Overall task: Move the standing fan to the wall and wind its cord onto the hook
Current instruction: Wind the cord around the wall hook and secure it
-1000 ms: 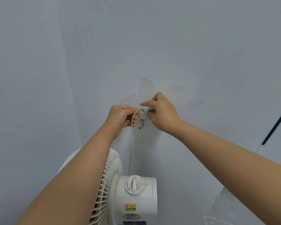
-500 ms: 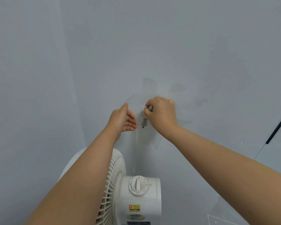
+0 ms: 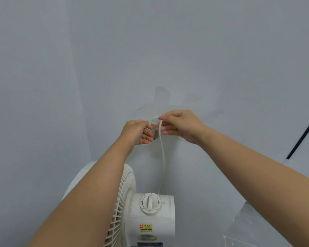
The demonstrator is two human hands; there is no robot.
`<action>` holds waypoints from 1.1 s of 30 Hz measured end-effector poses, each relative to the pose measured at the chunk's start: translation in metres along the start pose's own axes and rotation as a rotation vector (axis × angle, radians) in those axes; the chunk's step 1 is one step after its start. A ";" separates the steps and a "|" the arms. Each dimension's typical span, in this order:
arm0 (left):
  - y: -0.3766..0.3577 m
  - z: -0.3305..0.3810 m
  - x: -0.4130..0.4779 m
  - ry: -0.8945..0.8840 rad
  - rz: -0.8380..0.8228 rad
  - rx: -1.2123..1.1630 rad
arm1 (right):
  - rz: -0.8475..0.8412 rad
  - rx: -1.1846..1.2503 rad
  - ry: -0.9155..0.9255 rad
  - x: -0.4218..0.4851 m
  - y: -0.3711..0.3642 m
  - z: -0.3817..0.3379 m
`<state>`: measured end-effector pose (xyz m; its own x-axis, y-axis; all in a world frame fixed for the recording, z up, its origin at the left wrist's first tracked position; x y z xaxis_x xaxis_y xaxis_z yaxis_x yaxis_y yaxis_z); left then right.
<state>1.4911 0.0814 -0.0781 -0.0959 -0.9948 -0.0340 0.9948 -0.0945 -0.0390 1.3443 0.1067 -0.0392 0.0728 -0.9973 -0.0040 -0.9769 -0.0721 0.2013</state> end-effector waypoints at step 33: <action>0.006 -0.004 -0.004 -0.062 -0.055 0.031 | 0.825 -0.224 -0.010 -0.014 0.023 0.066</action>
<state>1.4973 0.0850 -0.0826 -0.1487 -0.9885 0.0290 0.9888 -0.1490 -0.0085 1.3080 0.1181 -0.0991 -0.6468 -0.7301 0.2205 -0.6540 0.6797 0.3321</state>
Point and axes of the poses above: each hand's wrist, its own x-axis towards the middle knuckle, its own y-axis out of the back of the hand, z = x × y, the point moved 1 cm from there along x, towards the middle knuckle, and after that the axes turned 4 degrees about -x, right-handed, at the moved point
